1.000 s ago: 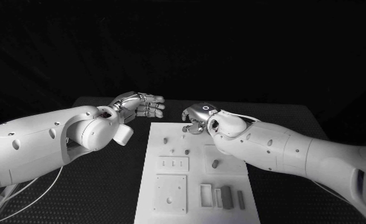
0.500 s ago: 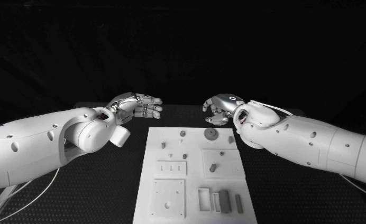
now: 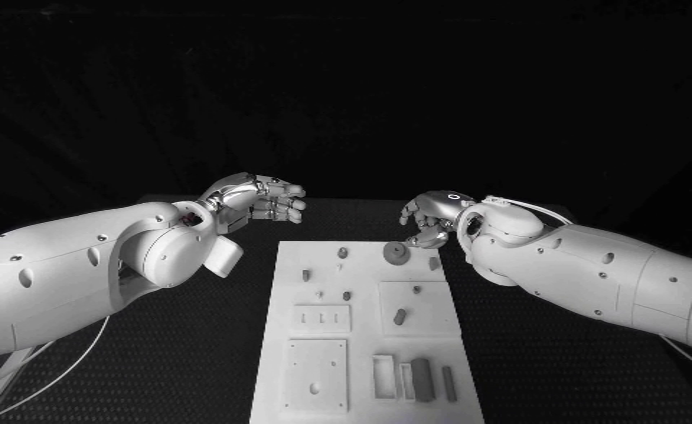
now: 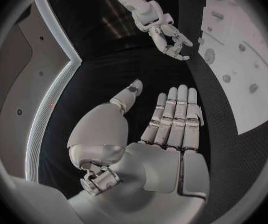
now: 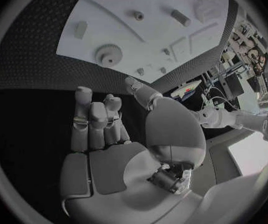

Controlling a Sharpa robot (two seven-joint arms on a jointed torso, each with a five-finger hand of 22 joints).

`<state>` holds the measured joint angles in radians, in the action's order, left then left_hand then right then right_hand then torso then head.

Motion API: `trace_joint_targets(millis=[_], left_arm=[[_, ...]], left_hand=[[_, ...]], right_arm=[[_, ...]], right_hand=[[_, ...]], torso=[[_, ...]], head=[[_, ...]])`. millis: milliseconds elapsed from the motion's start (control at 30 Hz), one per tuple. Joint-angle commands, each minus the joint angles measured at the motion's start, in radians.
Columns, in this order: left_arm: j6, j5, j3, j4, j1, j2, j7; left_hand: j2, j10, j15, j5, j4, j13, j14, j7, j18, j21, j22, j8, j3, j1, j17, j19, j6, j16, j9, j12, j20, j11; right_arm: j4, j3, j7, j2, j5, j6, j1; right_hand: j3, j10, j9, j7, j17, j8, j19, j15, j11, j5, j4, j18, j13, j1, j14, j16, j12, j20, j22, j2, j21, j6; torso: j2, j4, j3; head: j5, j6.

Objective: Assemble the parts on the task board

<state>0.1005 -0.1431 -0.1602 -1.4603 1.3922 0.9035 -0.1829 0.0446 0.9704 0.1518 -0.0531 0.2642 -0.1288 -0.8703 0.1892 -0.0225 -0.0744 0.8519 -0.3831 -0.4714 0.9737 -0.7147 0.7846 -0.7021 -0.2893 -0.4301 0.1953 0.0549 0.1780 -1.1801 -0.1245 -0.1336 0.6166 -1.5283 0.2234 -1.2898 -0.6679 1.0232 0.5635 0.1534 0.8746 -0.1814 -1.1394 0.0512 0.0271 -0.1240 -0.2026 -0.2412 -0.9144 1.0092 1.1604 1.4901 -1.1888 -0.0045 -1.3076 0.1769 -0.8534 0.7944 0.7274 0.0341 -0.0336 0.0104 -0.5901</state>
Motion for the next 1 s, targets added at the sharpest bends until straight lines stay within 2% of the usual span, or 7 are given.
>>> trace_joint_targets(millis=[33,267,400,500,667,767,1000], left_arm=[[-0.039,-0.011,0.001,-0.001,0.001,-0.003,0.007],[-0.056,-0.011,0.001,0.002,0.001,-0.011,0.015],[-0.059,-0.011,0.001,0.003,0.001,-0.011,0.017],[-0.061,-0.01,0.001,0.002,0.001,-0.014,0.017],[-0.062,-0.01,0.001,-0.004,0.001,-0.014,0.023],[-0.061,-0.01,0.001,-0.006,0.001,-0.013,0.024],[-0.062,-0.01,0.001,-0.008,0.001,-0.013,0.026]], left_hand=[[0.004,-0.001,0.003,0.004,0.002,0.003,0.0,0.037,0.005,0.007,-0.002,0.007,0.002,-0.004,0.001,-0.001,0.008,0.006,0.004,-0.007,0.001,0.004],[0.005,-0.004,0.005,0.004,0.002,0.004,0.004,0.039,0.007,0.008,-0.005,0.01,0.004,-0.007,0.001,-0.005,0.012,0.011,0.005,-0.012,0.002,0.006],[0.007,-0.007,0.006,0.004,0.003,0.005,0.006,0.041,0.007,0.009,-0.006,0.013,0.005,-0.008,0.001,-0.008,0.017,0.014,0.007,-0.015,0.003,0.007],[0.007,-0.008,0.007,0.004,0.003,0.006,0.007,0.041,0.008,0.009,-0.007,0.014,0.006,-0.008,0.001,-0.009,0.017,0.015,0.007,-0.016,0.004,0.007],[0.009,-0.01,0.008,0.004,0.002,0.007,0.008,0.043,0.008,0.009,-0.008,0.017,0.007,-0.01,0.001,-0.011,0.022,0.017,0.009,-0.018,0.004,0.009],[0.009,-0.011,0.008,0.004,0.002,0.007,0.009,0.044,0.008,0.008,-0.008,0.017,0.007,-0.011,0.001,-0.012,0.024,0.018,0.009,-0.02,0.005,0.01],[0.009,-0.012,0.008,0.004,0.001,0.007,0.009,0.045,0.008,0.008,-0.009,0.018,0.008,-0.012,0.0,-0.013,0.025,0.019,0.009,-0.021,0.005,0.01]], right_arm=[[0.035,-0.006,0.018,-0.022,-0.037,-0.016,0.015],[0.092,-0.012,0.026,-0.057,-0.043,-0.015,0.041],[0.119,-0.014,0.032,-0.078,-0.043,-0.01,0.048],[0.141,-0.016,0.036,-0.096,-0.043,-0.009,0.058],[0.165,-0.016,0.043,-0.112,-0.038,-0.009,0.064],[0.174,-0.016,0.044,-0.118,-0.038,-0.009,0.065],[0.191,-0.016,0.044,-0.122,-0.038,-0.015,0.065]], right_hand=[[-0.002,-0.042,-0.009,0.024,-0.002,0.017,0.011,-0.007,0.037,-0.002,0.014,-0.021,0.002,0.002,-0.01,-0.005,-0.005,0.001,-0.019,0.018,0.005,-0.009],[-0.005,-0.046,-0.016,0.027,-0.002,0.026,0.013,-0.01,0.04,-0.001,0.028,-0.021,0.003,0.007,-0.013,-0.002,-0.01,0.003,-0.02,0.024,0.006,-0.029],[-0.005,-0.045,-0.018,0.029,-0.001,0.025,0.01,-0.011,0.042,-0.001,0.033,-0.021,0.002,0.009,-0.011,0.003,-0.015,0.003,-0.021,0.022,0.003,-0.028],[-0.003,-0.044,-0.018,0.03,0.0,0.023,0.008,-0.012,0.042,-0.001,0.036,-0.021,0.002,0.011,-0.01,0.007,-0.019,0.002,-0.022,0.02,0.0,-0.026],[-0.002,-0.044,-0.018,0.03,0.0,0.02,0.007,-0.012,0.042,-0.001,0.039,-0.021,0.002,0.012,-0.009,0.009,-0.023,0.001,-0.022,0.015,-0.002,-0.021],[0.0,-0.043,-0.018,0.029,0.0,0.017,0.007,-0.012,0.042,0.0,0.039,-0.021,0.002,0.013,-0.009,0.011,-0.025,0.001,-0.022,0.011,-0.003,-0.017],[0.005,-0.04,-0.018,0.027,0.0,0.01,0.006,-0.01,0.04,0.0,0.035,-0.021,0.004,0.016,-0.006,0.016,-0.031,-0.001,-0.022,-0.002,-0.007,-0.006]], torso=[[0.0,-0.0022,0.0013],[0.003,0.005,0.0024],[0.004,0.0038,0.0061],[0.005,0.0061,0.0052],[0.007,0.0087,0.0059],[0.009,0.0109,0.0079],[0.008,0.0101,0.0069]], head=[[-0.001,0.003],[-0.006,-0.001],[-0.005,-0.002],[-0.009,-0.002],[-0.006,-0.008],[-0.008,-0.008],[-0.007,-0.012]])
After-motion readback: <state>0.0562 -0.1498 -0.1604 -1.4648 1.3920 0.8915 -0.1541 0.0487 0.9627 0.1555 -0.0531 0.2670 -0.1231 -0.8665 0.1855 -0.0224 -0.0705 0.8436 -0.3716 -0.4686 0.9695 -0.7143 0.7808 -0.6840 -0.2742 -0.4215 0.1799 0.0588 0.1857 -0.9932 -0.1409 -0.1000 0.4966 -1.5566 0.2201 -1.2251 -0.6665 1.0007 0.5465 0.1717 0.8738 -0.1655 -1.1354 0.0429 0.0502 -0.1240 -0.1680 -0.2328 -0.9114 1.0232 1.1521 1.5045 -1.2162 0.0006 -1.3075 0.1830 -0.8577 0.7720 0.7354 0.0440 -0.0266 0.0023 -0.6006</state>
